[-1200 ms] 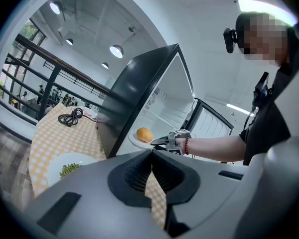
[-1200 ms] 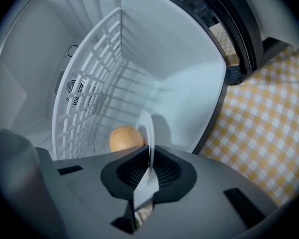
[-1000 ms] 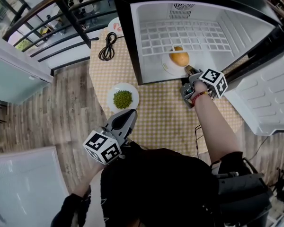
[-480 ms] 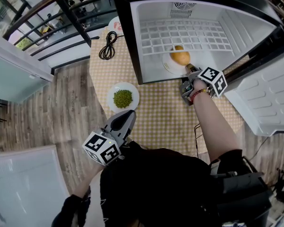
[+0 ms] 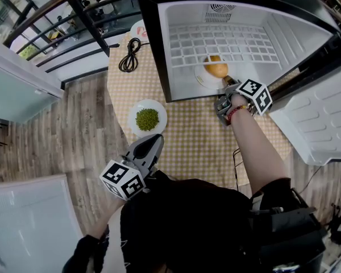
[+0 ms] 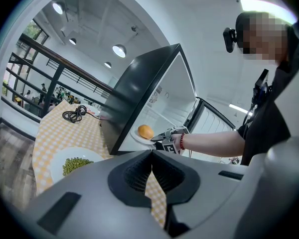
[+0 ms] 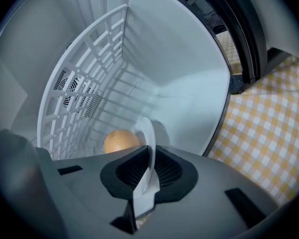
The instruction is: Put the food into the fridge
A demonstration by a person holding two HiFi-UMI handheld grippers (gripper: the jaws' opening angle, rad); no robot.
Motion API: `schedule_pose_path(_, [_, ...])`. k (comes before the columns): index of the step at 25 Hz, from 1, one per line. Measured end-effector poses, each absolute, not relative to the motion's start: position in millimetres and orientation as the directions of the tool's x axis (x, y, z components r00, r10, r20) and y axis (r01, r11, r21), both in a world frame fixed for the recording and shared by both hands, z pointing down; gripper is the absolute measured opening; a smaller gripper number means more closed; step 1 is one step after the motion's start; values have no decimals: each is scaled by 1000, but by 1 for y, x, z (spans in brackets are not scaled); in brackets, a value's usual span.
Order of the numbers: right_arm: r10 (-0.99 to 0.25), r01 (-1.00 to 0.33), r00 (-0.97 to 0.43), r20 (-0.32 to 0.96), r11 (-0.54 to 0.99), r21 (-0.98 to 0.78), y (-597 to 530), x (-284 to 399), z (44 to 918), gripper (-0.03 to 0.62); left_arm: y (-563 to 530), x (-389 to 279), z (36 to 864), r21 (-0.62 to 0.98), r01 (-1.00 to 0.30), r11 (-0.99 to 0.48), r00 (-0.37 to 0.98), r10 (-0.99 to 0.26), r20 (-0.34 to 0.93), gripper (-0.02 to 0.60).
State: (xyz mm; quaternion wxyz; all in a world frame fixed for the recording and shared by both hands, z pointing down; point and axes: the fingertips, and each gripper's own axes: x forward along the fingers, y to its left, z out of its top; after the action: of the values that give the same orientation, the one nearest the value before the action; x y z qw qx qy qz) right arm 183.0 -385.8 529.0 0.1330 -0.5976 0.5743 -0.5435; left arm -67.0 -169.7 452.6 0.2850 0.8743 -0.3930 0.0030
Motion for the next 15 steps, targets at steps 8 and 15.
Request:
schedule_pose_path(8, [-827, -573, -244, 505, -297, -764, -390, 183, 529, 35, -169, -70, 453, 493, -690, -530, 691, -685, 231, 11])
schedule_pose_path(15, [-828, -602, -236, 508, -285, -746, -393, 182, 529, 39, -170, -70, 454, 493, -689, -531, 693, -681, 236, 11])
